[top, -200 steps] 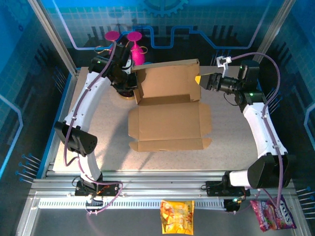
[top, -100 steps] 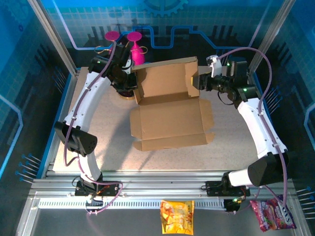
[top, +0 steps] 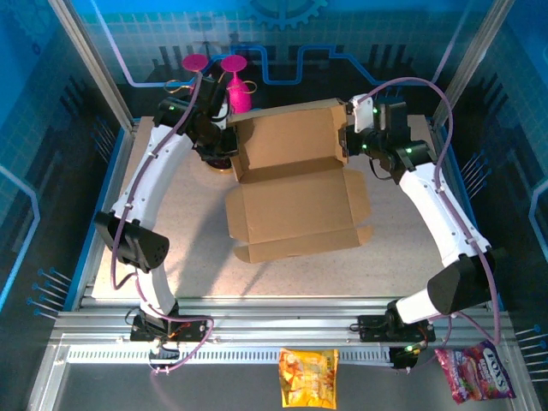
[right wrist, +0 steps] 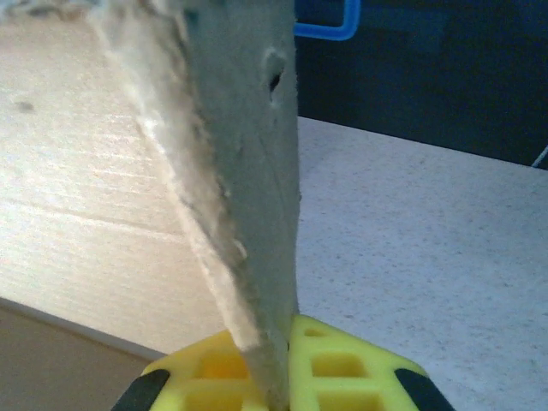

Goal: Fold the paper box

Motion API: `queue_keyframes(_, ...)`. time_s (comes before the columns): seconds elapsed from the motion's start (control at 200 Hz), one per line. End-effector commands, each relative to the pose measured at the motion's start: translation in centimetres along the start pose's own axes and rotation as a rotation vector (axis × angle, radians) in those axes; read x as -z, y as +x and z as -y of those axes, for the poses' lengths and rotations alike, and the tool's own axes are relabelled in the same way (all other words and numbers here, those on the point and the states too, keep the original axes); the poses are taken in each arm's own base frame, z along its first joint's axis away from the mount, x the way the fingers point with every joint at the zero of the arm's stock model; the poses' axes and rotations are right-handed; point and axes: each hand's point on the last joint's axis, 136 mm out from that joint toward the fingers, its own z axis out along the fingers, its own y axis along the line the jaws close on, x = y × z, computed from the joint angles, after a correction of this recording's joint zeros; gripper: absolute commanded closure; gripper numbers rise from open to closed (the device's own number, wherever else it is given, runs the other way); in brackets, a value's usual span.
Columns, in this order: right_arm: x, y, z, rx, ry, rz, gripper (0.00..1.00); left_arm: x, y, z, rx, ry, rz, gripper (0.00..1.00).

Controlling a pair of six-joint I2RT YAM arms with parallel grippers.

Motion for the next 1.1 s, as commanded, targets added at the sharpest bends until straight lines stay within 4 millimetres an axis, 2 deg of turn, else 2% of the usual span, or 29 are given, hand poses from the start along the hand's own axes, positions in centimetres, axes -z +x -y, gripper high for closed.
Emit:
queue_keyframes(0.0, 0.6, -1.0, -0.7, 0.038, 0.036, 0.026, 0.98, 2.1, 0.0, 1.5, -0.02, 0.071, 0.034, 1.0)
queue_keyframes(0.075, 0.5, -1.1, -0.6, 0.042, 0.046, 0.03, 0.97, 2.0, 0.0, 1.6, -0.02, 0.072, 0.03, 1.0)
queue_keyframes(0.175, 0.1, -1.4, -0.5, 0.044, 0.049, 0.027, 0.78, 2.0, -0.1, 1.7, -0.024, 0.076, 0.029, 1.0)
queue_keyframes(0.285, -0.4, -1.9, -0.2, 0.052, 0.063, 0.027, 0.68, 2.0, -0.1, 1.7, -0.026, 0.077, 0.028, 1.0)
queue_keyframes(0.35, -0.9, -2.2, -0.1, 0.06, 0.07, 0.026, 0.67, 1.9, 0.0, 1.7, -0.028, 0.075, 0.024, 1.0)
queue_keyframes(0.425, -1.4, -2.5, 0.2, 0.068, 0.076, 0.023, 0.7, 1.9, -0.1, 1.7, -0.03, 0.074, 0.026, 1.0)
queue_keyframes(0.58, -2.1, -2.7, 0.5, 0.088, 0.095, 0.004, 0.84, 1.9, -0.1, 1.6, -0.029, 0.071, 0.027, 1.0)
queue_keyframes(0.851, -1.2, -2.5, 1.8, 0.097, 0.203, -0.009, 1.0, 1.8, -0.2, 1.0, -0.001, 0.024, 0.022, 1.0)
queue_keyframes(1.096, -0.4, -1.7, 3.4, 0.095, 0.424, -0.081, 1.0, 1.3, -0.5, -0.1, 0.049, -0.083, 0.023, 1.0)
